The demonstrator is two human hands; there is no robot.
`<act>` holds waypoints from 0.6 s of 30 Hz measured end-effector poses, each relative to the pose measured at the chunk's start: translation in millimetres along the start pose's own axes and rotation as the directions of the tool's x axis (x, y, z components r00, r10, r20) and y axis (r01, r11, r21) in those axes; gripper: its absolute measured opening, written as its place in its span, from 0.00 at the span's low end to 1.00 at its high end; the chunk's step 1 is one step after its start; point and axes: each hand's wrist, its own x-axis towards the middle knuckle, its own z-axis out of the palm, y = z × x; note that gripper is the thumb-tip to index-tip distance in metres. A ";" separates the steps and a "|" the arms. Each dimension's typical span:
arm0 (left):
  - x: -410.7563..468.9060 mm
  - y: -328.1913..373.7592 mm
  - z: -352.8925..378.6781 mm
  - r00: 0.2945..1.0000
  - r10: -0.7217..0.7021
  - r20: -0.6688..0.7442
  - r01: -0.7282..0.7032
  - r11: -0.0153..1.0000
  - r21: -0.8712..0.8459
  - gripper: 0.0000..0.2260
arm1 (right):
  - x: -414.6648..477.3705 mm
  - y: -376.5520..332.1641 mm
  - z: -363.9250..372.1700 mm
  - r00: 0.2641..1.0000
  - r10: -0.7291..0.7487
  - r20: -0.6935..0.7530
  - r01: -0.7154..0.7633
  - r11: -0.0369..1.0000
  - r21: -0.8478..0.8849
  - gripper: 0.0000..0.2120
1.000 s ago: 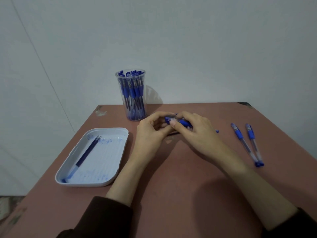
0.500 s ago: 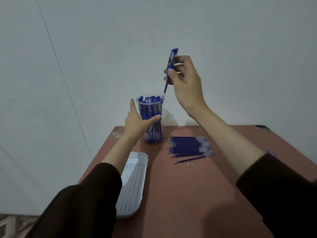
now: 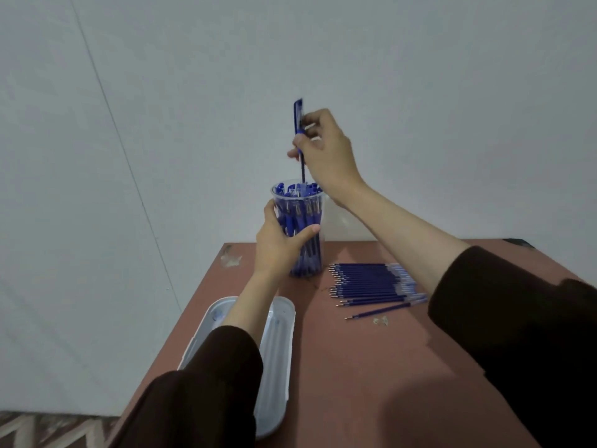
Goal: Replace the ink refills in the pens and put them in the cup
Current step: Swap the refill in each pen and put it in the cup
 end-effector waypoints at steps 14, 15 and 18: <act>0.2 0.7 -0.6 1.000 0.013 0.019 -0.014 0.999 0.031 0.35 | -9.3 23.0 -7.6 0.973 -0.003 0.230 0.153 0.753 -0.639 0.11; 0.5 0.2 -0.7 1.000 0.012 0.019 -0.013 0.999 0.035 0.35 | -9.3 24.2 -9.2 0.968 -0.002 0.251 0.186 0.680 -0.710 0.11; 1.1 -0.4 -0.5 1.000 0.006 0.013 -0.007 0.999 0.038 0.36 | -10.2 26.0 -14.0 0.954 0.027 0.298 0.234 0.555 -0.798 0.18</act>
